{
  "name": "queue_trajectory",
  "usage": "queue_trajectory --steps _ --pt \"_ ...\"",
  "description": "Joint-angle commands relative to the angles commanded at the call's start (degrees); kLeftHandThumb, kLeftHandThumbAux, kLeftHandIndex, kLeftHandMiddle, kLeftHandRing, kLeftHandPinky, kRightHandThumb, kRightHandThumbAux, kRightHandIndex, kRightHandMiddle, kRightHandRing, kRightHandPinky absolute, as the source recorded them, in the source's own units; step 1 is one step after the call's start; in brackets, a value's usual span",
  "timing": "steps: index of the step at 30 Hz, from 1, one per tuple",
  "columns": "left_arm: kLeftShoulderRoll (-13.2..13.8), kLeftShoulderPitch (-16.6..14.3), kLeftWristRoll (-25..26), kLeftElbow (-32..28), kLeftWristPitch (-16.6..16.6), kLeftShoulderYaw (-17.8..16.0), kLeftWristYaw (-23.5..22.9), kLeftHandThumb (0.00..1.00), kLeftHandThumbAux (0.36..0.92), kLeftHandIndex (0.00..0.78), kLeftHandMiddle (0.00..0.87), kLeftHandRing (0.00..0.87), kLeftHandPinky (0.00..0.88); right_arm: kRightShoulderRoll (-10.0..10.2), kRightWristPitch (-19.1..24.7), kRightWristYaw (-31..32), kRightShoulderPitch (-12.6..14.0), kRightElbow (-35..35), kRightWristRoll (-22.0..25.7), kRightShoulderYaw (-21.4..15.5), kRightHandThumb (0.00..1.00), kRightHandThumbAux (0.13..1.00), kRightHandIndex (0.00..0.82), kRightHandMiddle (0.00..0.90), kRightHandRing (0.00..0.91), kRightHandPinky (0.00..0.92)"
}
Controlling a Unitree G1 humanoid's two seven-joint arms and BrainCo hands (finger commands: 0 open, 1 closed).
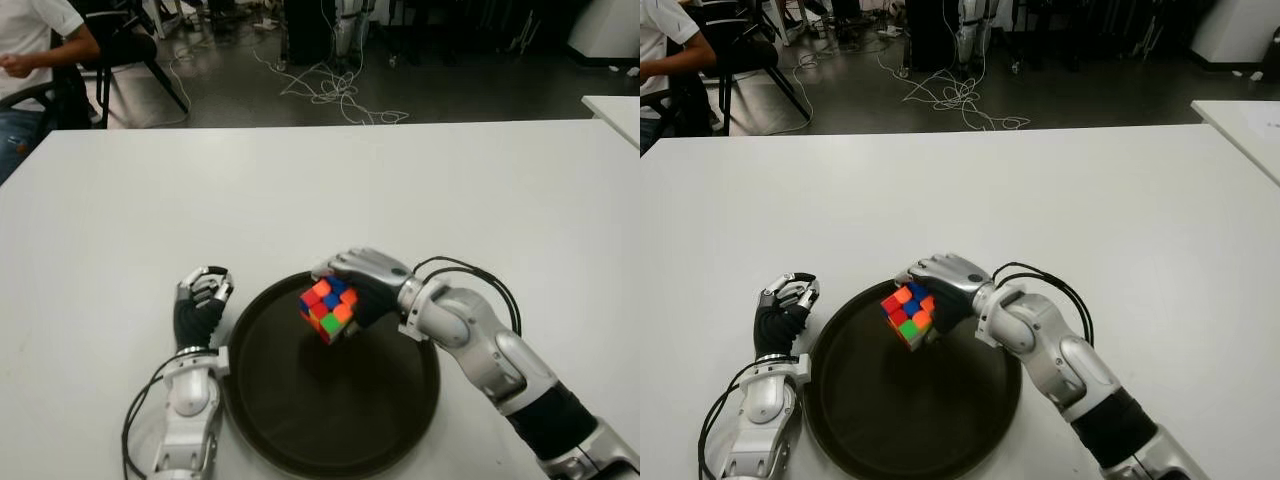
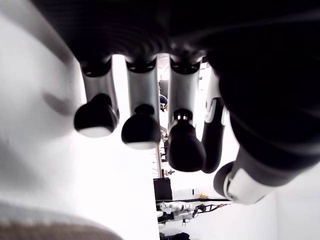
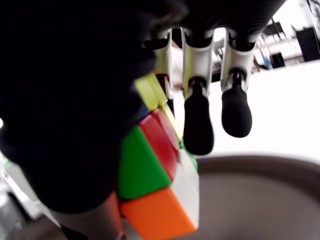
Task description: Pick up the Rubik's Cube and put it in the plate
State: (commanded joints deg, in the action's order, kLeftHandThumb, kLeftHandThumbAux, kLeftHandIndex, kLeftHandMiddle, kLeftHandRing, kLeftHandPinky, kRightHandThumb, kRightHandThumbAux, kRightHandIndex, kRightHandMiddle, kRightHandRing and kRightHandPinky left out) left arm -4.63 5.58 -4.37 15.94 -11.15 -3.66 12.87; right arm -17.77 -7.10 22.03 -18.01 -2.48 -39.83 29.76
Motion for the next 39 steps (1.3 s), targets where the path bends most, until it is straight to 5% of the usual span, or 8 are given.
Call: queue_trajectory --steps 4,10,25,39 --pt "0.2 -0.1 0.1 0.3 0.0 -0.1 -0.4 0.71 0.705 0.444 0.822 0.84 0.823 -0.2 -0.3 0.7 -0.6 0.6 -0.8 0.7 0.0 0.915 0.283 0.292 0.295 0.274" --pt "0.2 -0.1 0.2 0.3 -0.3 -0.1 -0.4 0.709 0.705 0.444 0.821 0.839 0.823 -0.6 -1.4 1.3 -1.4 1.3 -1.3 1.3 0.0 0.92 0.247 0.256 0.246 0.224" --pt "0.0 -0.1 -0.1 -0.3 1.3 -0.1 0.2 0.709 0.705 0.444 0.824 0.84 0.825 -1.0 -4.3 -0.8 -1.5 4.4 -2.5 2.5 0.002 0.976 0.376 0.333 0.316 0.333" --pt "-0.4 -0.2 0.8 -0.7 1.9 -0.6 -0.1 0.711 0.704 0.444 0.825 0.841 0.835 -1.1 -4.2 -1.1 -0.3 3.8 -2.4 2.0 0.0 0.975 0.38 0.347 0.331 0.33"
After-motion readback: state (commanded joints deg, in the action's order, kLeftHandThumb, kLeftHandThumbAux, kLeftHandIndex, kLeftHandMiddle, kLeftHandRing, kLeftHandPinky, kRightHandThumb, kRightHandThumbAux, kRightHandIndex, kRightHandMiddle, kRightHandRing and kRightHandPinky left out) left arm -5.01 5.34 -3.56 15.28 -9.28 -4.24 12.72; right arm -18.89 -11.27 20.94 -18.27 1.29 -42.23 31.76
